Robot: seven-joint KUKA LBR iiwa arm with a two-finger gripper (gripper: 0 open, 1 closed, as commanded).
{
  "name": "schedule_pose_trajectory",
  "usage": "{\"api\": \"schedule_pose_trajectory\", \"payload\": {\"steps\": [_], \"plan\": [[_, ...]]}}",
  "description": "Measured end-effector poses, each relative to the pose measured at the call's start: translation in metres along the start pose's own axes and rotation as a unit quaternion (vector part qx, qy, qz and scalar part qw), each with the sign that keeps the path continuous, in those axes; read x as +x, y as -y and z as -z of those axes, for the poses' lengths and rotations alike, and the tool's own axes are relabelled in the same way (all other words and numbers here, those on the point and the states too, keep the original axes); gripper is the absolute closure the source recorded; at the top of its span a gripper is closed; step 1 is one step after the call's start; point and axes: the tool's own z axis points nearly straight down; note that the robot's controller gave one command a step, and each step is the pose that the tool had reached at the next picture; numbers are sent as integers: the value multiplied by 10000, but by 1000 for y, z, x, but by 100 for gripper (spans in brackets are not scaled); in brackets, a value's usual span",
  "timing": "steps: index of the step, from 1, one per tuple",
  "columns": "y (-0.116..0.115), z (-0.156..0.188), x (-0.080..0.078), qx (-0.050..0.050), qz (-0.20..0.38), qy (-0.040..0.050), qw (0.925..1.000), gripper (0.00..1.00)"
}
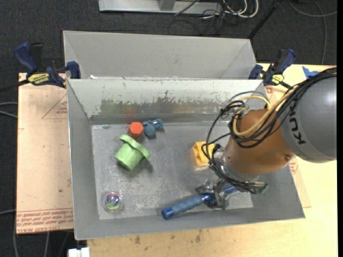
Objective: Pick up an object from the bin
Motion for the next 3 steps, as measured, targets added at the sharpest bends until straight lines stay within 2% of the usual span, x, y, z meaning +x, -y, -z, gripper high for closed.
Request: {"api": "schedule_pose_trajectory", "payload": {"steps": [2,3], "plan": [[-1,23,-2,-3,-6,-9,10000,100],[-1,53,-3,3,-20,-4,10000,100]]}}
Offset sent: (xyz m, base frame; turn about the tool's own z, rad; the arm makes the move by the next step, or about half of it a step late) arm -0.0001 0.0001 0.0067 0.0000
